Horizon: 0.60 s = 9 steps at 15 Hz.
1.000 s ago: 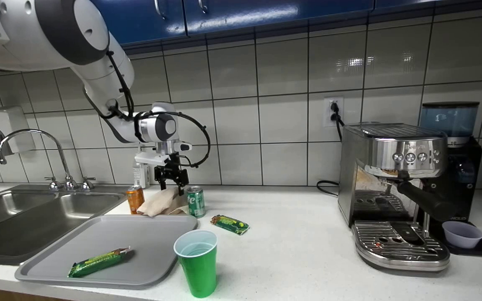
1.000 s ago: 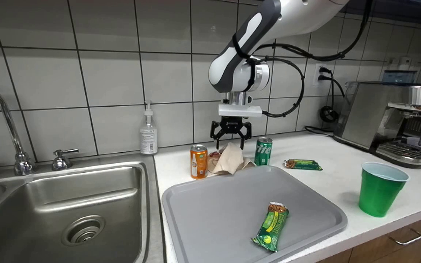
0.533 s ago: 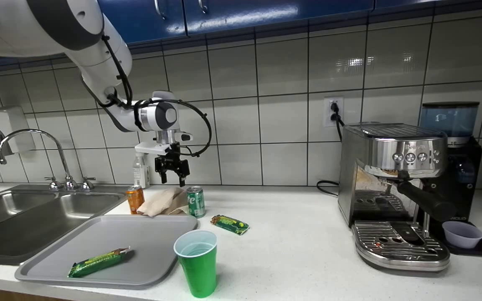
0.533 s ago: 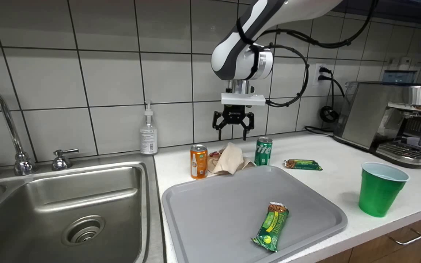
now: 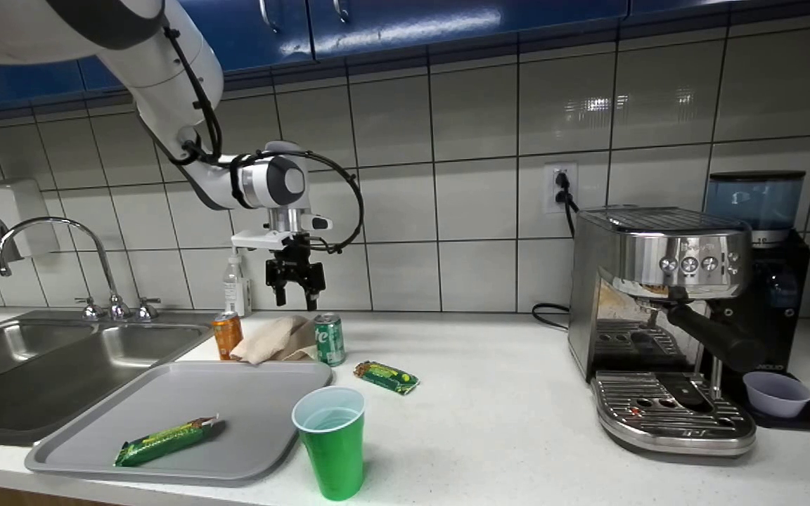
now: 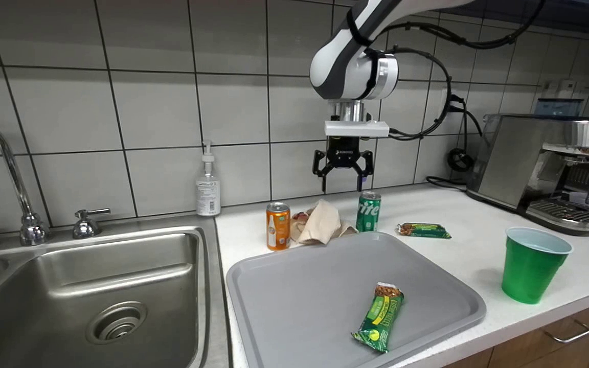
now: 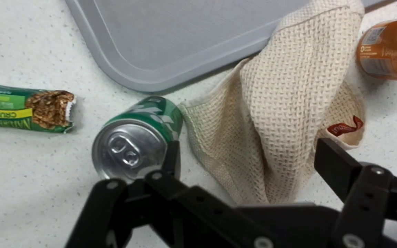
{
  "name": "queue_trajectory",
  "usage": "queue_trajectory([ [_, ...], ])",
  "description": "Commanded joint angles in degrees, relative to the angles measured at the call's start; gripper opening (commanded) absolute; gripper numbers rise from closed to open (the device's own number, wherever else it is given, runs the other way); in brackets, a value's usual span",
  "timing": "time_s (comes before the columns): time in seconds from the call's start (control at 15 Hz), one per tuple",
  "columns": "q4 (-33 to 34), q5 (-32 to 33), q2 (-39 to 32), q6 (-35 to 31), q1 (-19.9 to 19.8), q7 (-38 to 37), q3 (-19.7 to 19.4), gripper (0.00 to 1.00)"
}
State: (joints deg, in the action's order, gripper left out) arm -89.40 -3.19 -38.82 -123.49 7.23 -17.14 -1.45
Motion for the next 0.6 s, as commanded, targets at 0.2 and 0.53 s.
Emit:
queue_trajectory([
  [0.2, -7.5, -0.2, 5.7, -0.9, -1.9, 0.9, 0.0, 1.00],
  [0.53, -10.0, -0.5, 6.8, -1.2, -3.3, 1.0, -0.3, 1.00],
])
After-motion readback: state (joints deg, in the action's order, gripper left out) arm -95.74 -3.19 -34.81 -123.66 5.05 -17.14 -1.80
